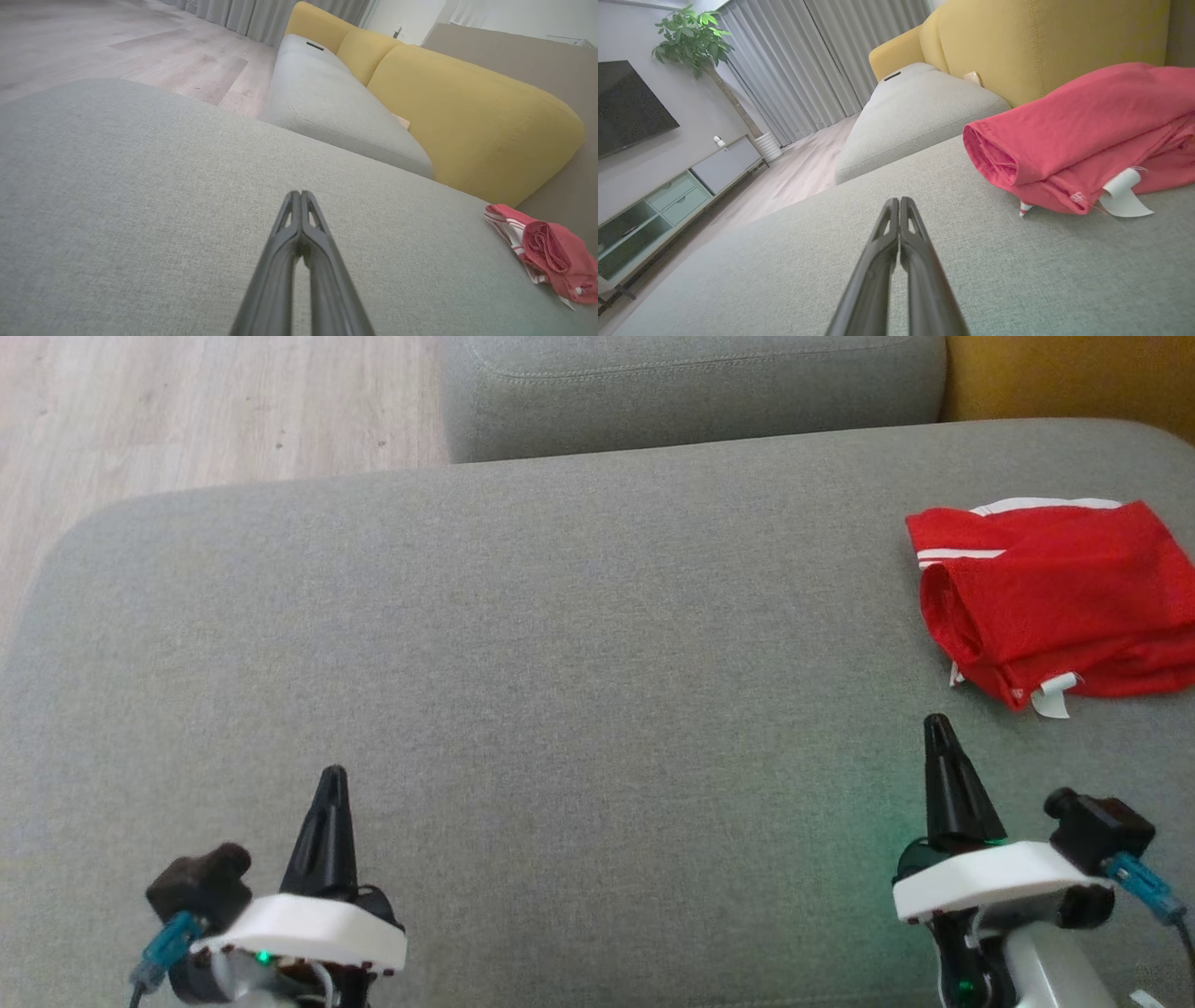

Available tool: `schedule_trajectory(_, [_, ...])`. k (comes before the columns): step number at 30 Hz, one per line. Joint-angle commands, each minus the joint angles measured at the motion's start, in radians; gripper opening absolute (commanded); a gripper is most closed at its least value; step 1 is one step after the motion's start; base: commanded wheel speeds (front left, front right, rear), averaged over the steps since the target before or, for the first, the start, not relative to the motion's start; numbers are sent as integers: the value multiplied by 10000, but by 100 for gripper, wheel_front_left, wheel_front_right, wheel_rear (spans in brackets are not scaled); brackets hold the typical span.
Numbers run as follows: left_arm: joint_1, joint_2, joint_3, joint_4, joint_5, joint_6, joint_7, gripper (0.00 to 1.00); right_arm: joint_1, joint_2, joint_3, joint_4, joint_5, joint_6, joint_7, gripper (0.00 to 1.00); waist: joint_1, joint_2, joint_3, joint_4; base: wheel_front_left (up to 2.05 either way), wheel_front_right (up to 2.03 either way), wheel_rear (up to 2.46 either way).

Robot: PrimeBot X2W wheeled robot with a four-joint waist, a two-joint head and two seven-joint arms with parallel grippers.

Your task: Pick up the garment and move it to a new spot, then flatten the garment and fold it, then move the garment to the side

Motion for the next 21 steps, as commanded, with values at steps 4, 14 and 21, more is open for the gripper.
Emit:
schedule_trajectory(4, [-566,99,231,-216,-692,-106,135,0,-394,-95,-115,-383,716,-1,158,0,0,0,-15,12,0,0,0])
schedule_trajectory(14, [-658,141,372,-117,-1687,-228,362,0,-390,-123,-225,-433,1697,-2,387,0,0,0,-42,33,0,0,0])
schedule_trajectory(21, [-722,167,491,-63,-2454,-321,544,0,-386,-141,-315,-472,2454,-3,570,0,0,0,-62,49,0,0,0])
